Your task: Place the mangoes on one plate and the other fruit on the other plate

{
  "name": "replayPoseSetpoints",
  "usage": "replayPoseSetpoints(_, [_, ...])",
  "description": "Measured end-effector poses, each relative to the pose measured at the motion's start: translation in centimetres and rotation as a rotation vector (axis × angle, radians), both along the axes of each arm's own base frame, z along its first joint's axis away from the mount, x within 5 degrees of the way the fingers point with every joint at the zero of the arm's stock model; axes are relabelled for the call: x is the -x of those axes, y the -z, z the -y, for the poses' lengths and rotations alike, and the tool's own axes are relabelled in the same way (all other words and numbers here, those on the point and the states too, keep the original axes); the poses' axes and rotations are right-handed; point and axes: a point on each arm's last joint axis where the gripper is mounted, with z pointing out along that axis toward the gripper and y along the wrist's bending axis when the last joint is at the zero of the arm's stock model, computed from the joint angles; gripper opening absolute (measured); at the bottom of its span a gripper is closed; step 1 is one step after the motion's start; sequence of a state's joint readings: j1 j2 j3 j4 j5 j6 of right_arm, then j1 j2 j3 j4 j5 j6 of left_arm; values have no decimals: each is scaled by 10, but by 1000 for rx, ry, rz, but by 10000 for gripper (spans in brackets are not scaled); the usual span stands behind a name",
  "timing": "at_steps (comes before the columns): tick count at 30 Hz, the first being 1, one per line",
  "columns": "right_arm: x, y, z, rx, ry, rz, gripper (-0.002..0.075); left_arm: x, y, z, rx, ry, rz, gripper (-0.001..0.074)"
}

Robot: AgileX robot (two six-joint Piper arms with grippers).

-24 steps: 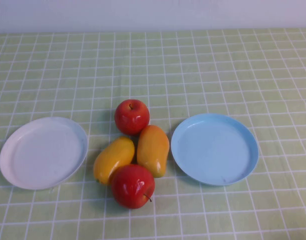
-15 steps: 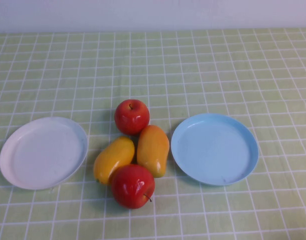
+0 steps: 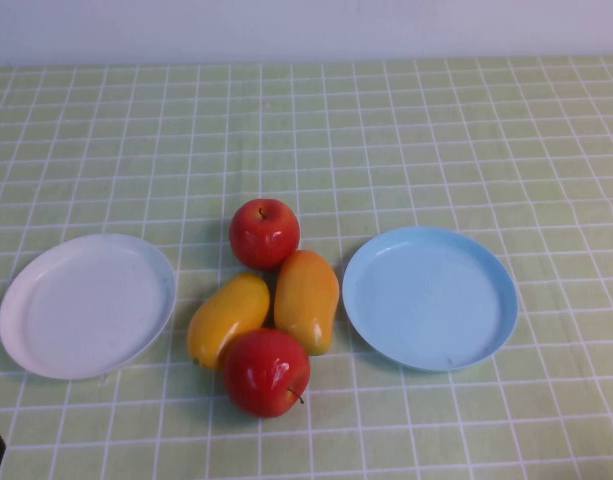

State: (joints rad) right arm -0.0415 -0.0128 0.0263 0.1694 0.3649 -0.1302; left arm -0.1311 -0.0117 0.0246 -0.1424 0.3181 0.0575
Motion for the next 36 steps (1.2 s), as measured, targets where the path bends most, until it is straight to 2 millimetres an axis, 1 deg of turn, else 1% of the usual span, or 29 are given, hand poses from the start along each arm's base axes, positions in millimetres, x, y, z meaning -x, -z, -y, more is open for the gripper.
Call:
replayPoseSetpoints(2, [0,0,0,0,0,0,-17,0,-3,2,126,-6,14,-4])
replayPoseSetpoints(4, [0,0,0,0,0,0,-17,-1,-8,4,297,-17,29,-4])
replayPoseSetpoints(7, [0,0,0,0,0,0,-17,-2,-14,4,449,-33,66,-3])
replayPoseSetpoints(15, [0,0,0,0,0,0,-17,-2,-21,1,550,-59,128,-3])
replayPoseSetpoints(17, [0,0,0,0,0,0,-17,-2,-20,2,580,-58,116,-4])
replayPoseSetpoints(19, [0,0,0,0,0,0,-17,-2,-22,4,589,-40,69,-3])
replayPoseSetpoints(23, [0,0,0,0,0,0,-17,-5,-43,13,558,12,-94,-3])
replayPoseSetpoints(26, [0,0,0,0,0,0,-17,-15,-67,21,458,71,-223,-3])
replayPoseSetpoints(28, [0,0,0,0,0,0,-17,-25,-81,25,373,115,-292,-3])
replayPoseSetpoints(32, [0,0,0,0,0,0,-17,-49,-111,34,184,230,-369,-3])
replayPoseSetpoints(33, [0,0,0,0,0,0,-17,-53,-114,35,153,251,-384,-3])
replayPoseSetpoints(34, [0,0,0,0,0,0,-17,-62,-120,37,116,277,-408,-3])
replayPoseSetpoints(36, [0,0,0,0,0,0,-17,-77,-125,40,79,312,-458,-3])
